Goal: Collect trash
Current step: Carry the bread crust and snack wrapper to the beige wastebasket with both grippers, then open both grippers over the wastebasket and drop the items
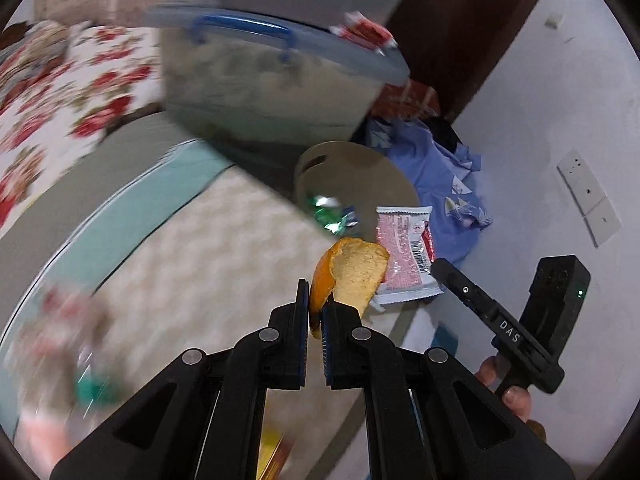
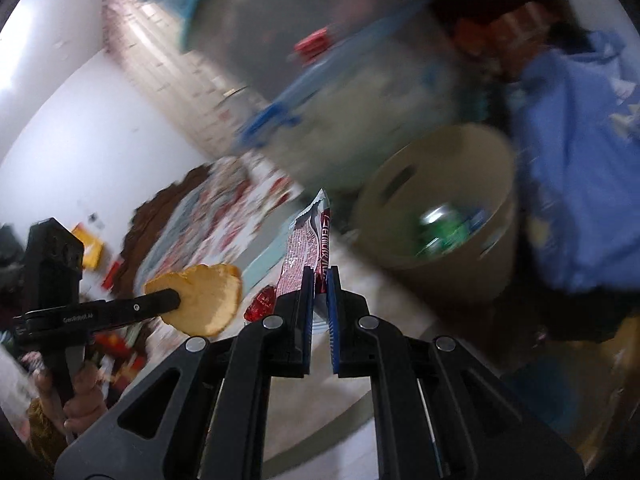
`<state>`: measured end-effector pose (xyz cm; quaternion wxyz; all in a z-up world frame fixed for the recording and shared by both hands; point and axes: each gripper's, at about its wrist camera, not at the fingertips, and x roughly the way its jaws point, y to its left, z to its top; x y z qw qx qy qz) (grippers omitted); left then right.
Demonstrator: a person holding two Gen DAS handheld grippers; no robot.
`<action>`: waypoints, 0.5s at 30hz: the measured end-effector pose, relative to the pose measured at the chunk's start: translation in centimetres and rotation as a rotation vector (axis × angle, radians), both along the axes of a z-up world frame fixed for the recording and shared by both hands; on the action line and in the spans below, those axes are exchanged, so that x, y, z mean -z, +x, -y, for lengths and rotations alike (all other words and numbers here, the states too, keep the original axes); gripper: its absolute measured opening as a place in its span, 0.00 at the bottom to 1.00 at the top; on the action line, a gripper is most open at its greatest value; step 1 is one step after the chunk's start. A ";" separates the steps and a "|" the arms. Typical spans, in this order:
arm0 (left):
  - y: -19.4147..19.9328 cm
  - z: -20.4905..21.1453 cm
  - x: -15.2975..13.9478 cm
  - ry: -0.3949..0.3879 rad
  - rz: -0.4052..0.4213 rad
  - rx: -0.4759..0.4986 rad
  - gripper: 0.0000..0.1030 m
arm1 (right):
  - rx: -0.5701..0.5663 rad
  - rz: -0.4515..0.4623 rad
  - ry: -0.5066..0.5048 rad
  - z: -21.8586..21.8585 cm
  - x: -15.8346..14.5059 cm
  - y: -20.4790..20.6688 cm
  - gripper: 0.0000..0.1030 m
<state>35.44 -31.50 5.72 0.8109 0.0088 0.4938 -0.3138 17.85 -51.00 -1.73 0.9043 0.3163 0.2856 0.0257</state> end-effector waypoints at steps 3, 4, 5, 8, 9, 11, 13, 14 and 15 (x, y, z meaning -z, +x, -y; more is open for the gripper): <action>3.7 5.9 1.6 0.034 -0.012 0.011 0.05 | 0.033 -0.054 -0.030 3.0 0.7 3.3 0.09; 4.8 7.7 2.1 0.044 -0.011 0.010 0.06 | 0.041 -0.069 -0.035 3.4 1.0 4.4 0.09; 5.3 8.6 2.4 0.052 -0.003 0.005 0.09 | 0.057 -0.093 -0.042 4.3 1.5 5.6 0.13; 7.1 11.3 3.4 0.068 0.009 -0.031 0.60 | 0.071 -0.131 -0.005 6.2 2.9 7.3 0.16; 7.3 11.5 3.5 0.064 0.018 -0.043 0.57 | 0.067 -0.144 0.041 6.9 3.5 8.0 0.41; 6.9 11.3 3.4 0.038 0.018 -0.025 0.57 | 0.096 -0.115 0.071 7.6 3.8 7.6 0.89; 5.8 10.5 2.9 0.033 0.032 -0.005 0.57 | 0.113 -0.065 0.030 7.3 2.9 6.6 0.81; 5.1 9.8 2.5 0.032 0.045 0.006 0.57 | 0.110 -0.053 0.012 6.8 2.4 6.2 0.80; 4.3 9.1 2.0 0.029 0.058 0.012 0.57 | 0.111 -0.033 0.007 6.3 1.9 5.4 0.80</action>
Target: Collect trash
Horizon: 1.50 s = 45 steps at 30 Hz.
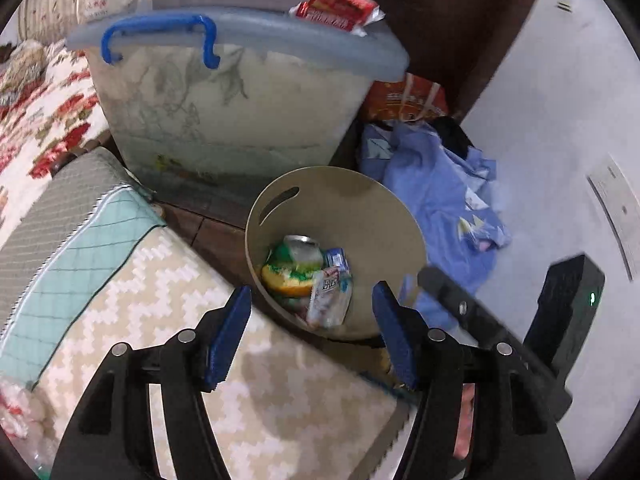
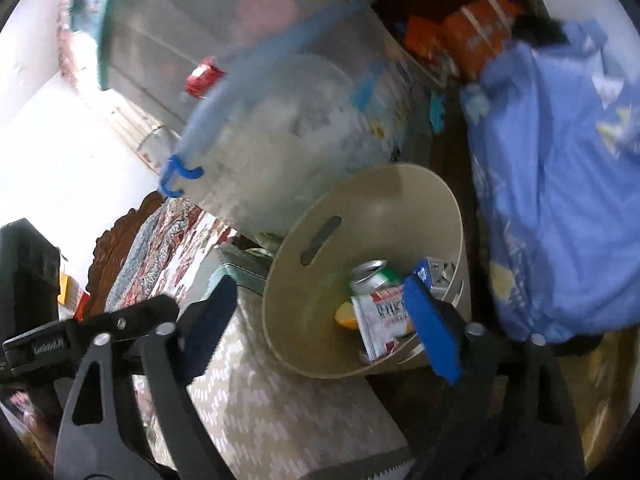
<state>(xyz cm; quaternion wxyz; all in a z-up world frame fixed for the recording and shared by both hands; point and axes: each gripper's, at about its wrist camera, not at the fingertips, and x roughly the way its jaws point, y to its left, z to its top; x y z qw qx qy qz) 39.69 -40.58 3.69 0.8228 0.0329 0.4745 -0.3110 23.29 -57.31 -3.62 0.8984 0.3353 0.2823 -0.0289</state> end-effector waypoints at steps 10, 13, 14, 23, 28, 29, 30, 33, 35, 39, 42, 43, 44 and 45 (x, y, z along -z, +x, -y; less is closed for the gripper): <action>-13.9 -14.7 -3.0 -0.083 0.055 0.035 0.57 | -0.214 0.005 0.084 -9.5 -0.2 -2.6 0.71; -16.0 -21.0 -3.3 -0.082 0.069 -0.048 0.57 | -0.319 -0.025 0.055 -13.7 -0.3 -2.0 0.68; -16.6 -24.5 -3.4 -0.070 0.086 -0.119 0.57 | -0.351 -0.035 0.054 -14.9 -0.4 -1.7 0.66; -14.3 -37.9 -2.4 -0.046 0.063 -0.427 0.60 | -0.601 -0.078 -0.062 -28.4 -1.9 1.4 0.65; -10.5 -34.1 -1.7 0.039 0.111 -0.354 0.76 | -0.612 -0.128 -0.047 -31.1 -1.2 5.3 0.66; -9.5 -33.3 -1.2 0.061 0.115 -0.341 0.76 | -0.613 -0.139 -0.059 -31.6 -1.1 6.4 0.68; -8.5 -32.6 -0.6 0.082 0.118 -0.332 0.75 | -0.614 -0.148 -0.068 -31.9 -1.2 7.1 0.69; -6.2 -31.3 1.3 0.132 0.091 -0.319 0.61 | -0.611 -0.175 -0.048 -32.5 -0.9 8.8 0.70; -4.9 -31.5 2.7 0.147 0.031 -0.313 0.19 | -0.616 -0.183 -0.021 -32.6 -0.6 8.9 0.70; -6.3 -34.3 1.1 0.018 0.017 -0.337 0.16 | -0.638 -0.192 -0.029 -33.3 -0.2 7.7 0.70; -9.6 -37.0 -2.0 -0.099 0.064 -0.341 0.16 | -0.635 -0.183 -0.017 -33.1 -0.2 6.1 0.70; -10.6 -37.8 -2.8 -0.126 0.077 -0.340 0.16 | -0.631 -0.170 -0.013 -32.9 -0.4 5.3 0.70; -12.5 -39.0 -3.8 -0.157 0.100 -0.338 0.16 | -0.628 -0.160 -0.010 -32.7 -0.6 4.6 0.70; -13.7 -39.6 -4.5 -0.175 0.113 -0.334 0.16 | -0.621 -0.151 -0.003 -32.4 -0.7 3.7 0.70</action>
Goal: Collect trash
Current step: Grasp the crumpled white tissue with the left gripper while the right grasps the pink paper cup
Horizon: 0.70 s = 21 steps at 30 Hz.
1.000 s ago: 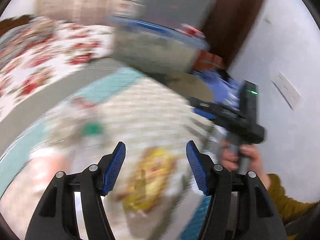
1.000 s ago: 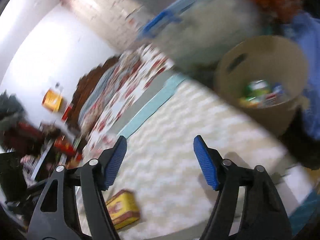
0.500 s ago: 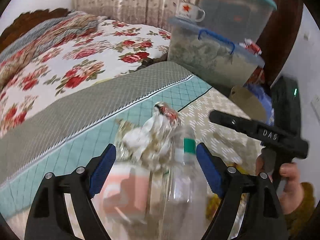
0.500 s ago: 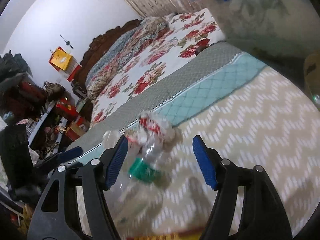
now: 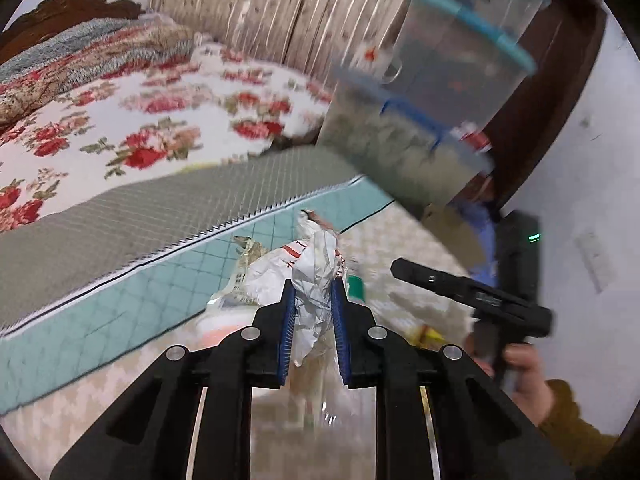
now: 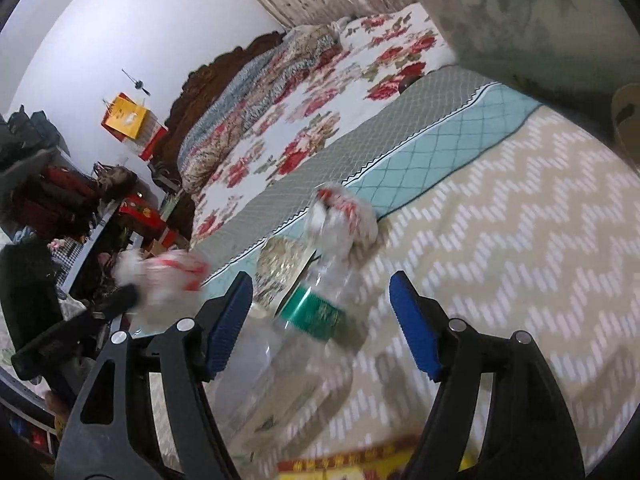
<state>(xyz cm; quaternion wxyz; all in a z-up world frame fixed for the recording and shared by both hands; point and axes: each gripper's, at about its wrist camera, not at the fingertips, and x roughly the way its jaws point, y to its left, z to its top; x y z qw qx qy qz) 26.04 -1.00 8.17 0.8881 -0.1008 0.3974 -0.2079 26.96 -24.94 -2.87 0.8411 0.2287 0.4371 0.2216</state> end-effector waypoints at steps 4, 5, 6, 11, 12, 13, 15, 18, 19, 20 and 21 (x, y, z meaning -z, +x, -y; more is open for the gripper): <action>-5.4 -2.8 -1.2 -0.028 0.046 -0.007 0.16 | 0.030 -0.006 0.051 1.0 -0.2 -2.7 0.70; -6.2 -3.4 -1.1 -0.029 0.043 -0.012 0.16 | 0.033 -0.005 0.058 1.1 -0.3 -3.6 0.70; -7.2 -4.1 -0.7 -0.030 0.035 -0.022 0.16 | 0.034 0.001 0.056 1.0 -0.3 -4.4 0.70; -9.8 -7.2 1.7 -0.069 -0.022 -0.075 0.16 | 0.026 -0.002 0.003 -0.2 -0.8 -6.0 0.70; -10.0 -7.6 2.0 -0.079 -0.027 -0.082 0.16 | 0.015 -0.002 0.001 -0.7 -1.1 -6.0 0.70; -10.2 -7.9 2.3 -0.089 -0.031 -0.089 0.16 | 0.002 0.000 -0.003 -1.3 -1.3 -5.9 0.70; -10.7 -8.5 2.6 -0.110 -0.034 -0.104 0.16 | -0.042 0.002 -0.015 -3.0 -2.3 -5.1 0.66; -11.5 -9.3 2.9 -0.128 -0.031 -0.112 0.16 | -0.127 0.005 -0.027 -6.4 -3.8 -4.6 0.67; -11.7 -9.5 3.0 -0.127 -0.029 -0.115 0.16 | -0.168 0.011 -0.060 -8.1 -4.2 -4.5 0.67; -11.9 -9.9 3.1 -0.127 -0.029 -0.120 0.17 | -0.203 0.014 -0.087 -9.5 -4.4 -4.5 0.67; -12.2 -10.3 3.3 -0.132 -0.031 -0.125 0.17 | -0.245 0.012 -0.111 -11.1 -4.4 -4.4 0.67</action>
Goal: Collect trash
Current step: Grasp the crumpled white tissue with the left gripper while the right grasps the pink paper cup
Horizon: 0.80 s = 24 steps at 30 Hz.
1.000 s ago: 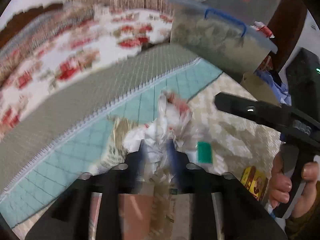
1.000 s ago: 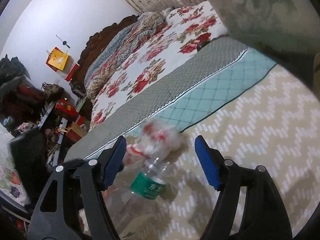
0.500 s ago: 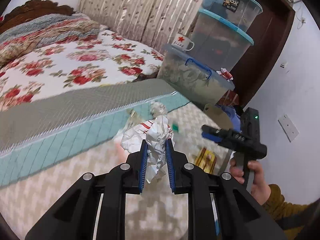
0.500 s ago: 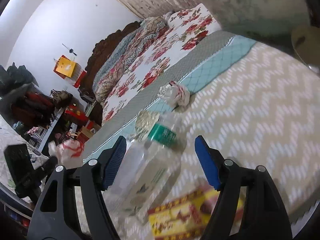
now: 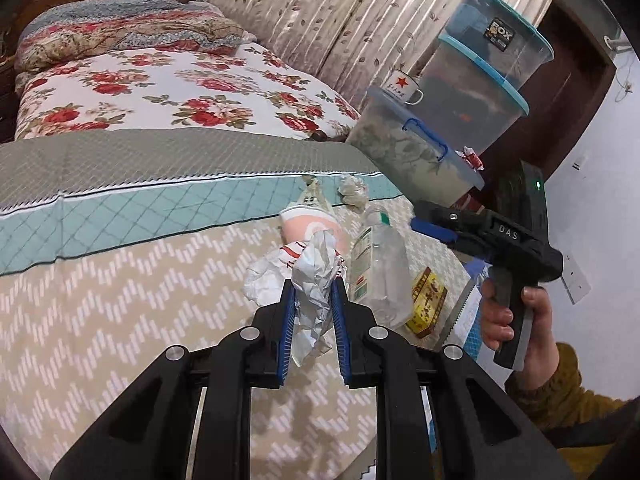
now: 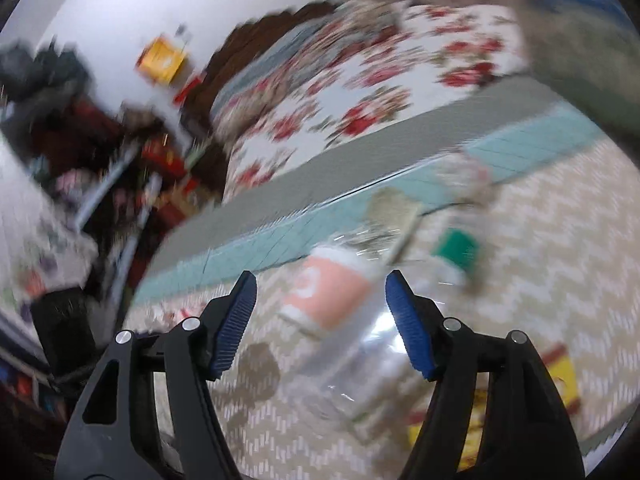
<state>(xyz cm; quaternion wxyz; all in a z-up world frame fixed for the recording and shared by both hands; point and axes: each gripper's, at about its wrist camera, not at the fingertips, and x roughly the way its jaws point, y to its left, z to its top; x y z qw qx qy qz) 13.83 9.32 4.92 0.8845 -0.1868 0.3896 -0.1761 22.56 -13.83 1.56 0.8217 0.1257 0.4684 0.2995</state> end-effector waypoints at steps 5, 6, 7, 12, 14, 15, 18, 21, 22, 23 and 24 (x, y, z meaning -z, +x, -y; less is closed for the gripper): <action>-1.1 -2.1 0.7 -0.028 -0.008 -0.033 0.17 | -0.033 -0.061 -0.106 -5.5 2.0 2.1 0.69; -1.3 -2.5 0.8 -0.041 -0.008 -0.039 0.17 | -0.017 -0.063 -0.147 -6.2 2.5 2.7 0.70; -1.6 -2.9 0.9 -0.053 -0.008 -0.044 0.17 | -0.013 -0.064 -0.176 -6.7 3.0 3.1 0.72; -2.6 -4.2 1.3 -0.068 -0.008 -0.062 0.17 | -0.060 -0.024 -0.372 -9.5 5.1 4.2 0.72; -3.1 -4.9 1.5 -0.073 -0.004 -0.069 0.17 | -0.142 -0.057 -0.305 -10.2 4.7 2.5 0.73; -3.3 -5.1 1.5 -0.077 -0.003 -0.074 0.17 | -0.183 -0.075 -0.271 -10.6 4.5 1.6 0.73; -3.6 -6.0 2.1 -0.094 -0.014 -0.090 0.18 | -0.330 -0.108 -0.193 -12.0 3.6 -2.0 0.74; -3.8 -6.6 2.6 -0.110 -0.023 -0.101 0.17 | -0.362 -0.104 -0.142 -11.9 2.6 -4.4 0.73; -3.8 -6.7 2.7 -0.116 -0.024 -0.101 0.17 | -0.347 -0.070 -0.158 -11.7 2.2 -4.7 0.73; -3.9 -6.8 2.8 -0.123 -0.028 -0.101 0.18 | -0.327 -0.026 -0.185 -11.5 1.7 -4.3 0.73; -3.9 -6.8 2.9 -0.126 -0.029 -0.101 0.17 | -0.308 -0.014 -0.197 -11.4 1.5 -3.8 0.73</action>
